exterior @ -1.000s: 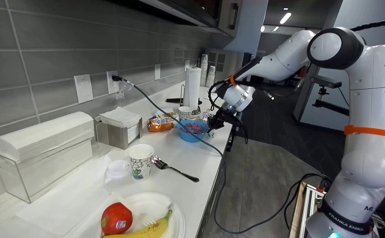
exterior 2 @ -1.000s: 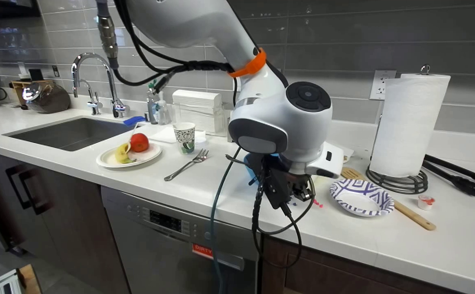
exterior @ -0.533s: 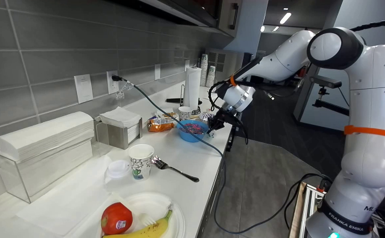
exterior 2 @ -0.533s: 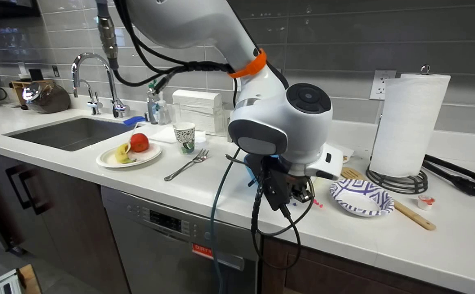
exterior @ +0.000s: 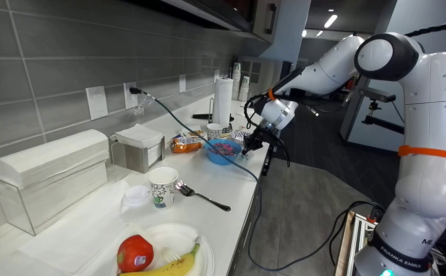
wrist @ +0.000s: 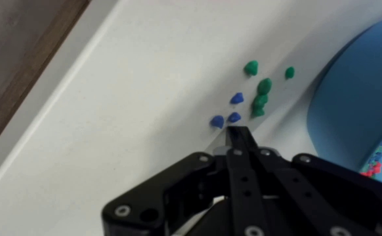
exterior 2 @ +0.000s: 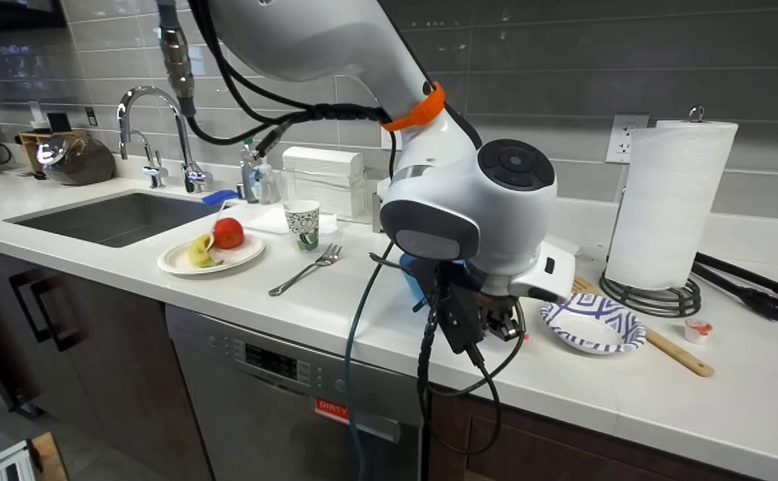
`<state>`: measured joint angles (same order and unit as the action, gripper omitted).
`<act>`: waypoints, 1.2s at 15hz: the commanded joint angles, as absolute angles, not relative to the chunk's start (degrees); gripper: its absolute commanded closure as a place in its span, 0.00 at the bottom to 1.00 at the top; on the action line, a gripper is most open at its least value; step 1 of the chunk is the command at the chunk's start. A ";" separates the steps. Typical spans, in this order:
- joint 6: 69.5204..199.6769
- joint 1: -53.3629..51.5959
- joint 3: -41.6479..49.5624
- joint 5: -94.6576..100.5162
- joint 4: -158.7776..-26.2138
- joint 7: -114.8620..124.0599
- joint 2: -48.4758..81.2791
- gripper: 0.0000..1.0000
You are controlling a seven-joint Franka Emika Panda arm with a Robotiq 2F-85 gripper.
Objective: Separate the sweets into colors
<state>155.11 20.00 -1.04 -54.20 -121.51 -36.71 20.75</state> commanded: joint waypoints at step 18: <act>144.51 16.26 4.73 -35.03 -123.38 -21.69 13.15 1.00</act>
